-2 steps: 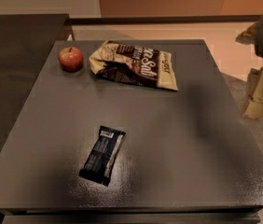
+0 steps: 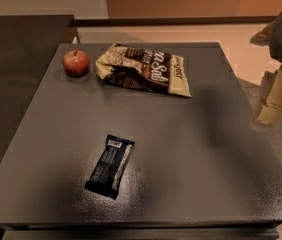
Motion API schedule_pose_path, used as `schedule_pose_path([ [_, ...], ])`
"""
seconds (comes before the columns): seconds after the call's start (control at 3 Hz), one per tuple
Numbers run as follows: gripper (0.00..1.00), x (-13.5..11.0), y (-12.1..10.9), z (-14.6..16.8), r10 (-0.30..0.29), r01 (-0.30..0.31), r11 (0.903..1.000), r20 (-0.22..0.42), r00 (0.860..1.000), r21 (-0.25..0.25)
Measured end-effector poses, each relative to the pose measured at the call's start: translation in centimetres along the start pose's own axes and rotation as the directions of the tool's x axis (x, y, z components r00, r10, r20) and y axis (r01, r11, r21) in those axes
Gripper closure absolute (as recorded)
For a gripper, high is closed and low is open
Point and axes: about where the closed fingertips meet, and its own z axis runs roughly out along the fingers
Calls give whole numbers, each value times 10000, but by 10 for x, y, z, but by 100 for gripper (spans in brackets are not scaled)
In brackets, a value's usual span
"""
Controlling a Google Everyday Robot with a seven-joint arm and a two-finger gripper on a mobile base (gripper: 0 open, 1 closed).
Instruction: Move brown chip bag near rxbar blueberry
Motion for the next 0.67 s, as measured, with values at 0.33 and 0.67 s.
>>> schedule_pose_path([
  [0.33, 0, -18, -20, 17, 303, -312, 9994, 603, 9977, 134],
  [0.67, 0, -40, -52, 45, 847, -873, 9961, 1339, 9874, 133],
])
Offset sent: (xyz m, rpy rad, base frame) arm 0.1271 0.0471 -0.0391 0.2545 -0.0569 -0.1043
